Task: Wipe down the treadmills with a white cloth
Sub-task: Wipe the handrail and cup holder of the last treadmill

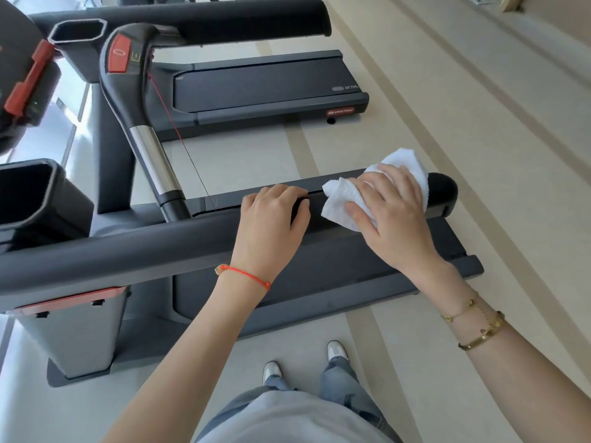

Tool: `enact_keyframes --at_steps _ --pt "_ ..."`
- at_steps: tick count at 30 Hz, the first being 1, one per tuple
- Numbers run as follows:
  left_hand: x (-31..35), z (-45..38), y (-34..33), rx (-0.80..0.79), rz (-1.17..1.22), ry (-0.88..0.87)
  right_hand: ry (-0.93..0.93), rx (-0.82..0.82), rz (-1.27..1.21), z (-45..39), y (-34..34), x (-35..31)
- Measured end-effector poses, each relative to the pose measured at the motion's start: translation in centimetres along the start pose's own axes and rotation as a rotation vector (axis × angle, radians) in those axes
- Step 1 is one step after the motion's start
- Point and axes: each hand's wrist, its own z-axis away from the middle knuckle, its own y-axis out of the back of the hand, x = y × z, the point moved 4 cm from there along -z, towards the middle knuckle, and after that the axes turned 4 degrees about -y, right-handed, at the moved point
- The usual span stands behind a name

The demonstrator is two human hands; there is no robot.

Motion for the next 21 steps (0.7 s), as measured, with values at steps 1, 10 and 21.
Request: enact_keyframes --at_steps 1,10,21 --pt "0.5 -0.3 -0.5 -0.001 -0.002 0.001 0.01 0.003 -0.002 0.0 0.1 0.5" --pt "4.8 -2.8 -4.2 0.015 -0.031 0.068 0.163 -0.064 -0.008 -0.5 0.8 5.4" --pt "9.0 -4.8 -7.4 0.093 -0.011 0.143 -0.036 -0.319 -0.363 -1.8 0.9 14.5"
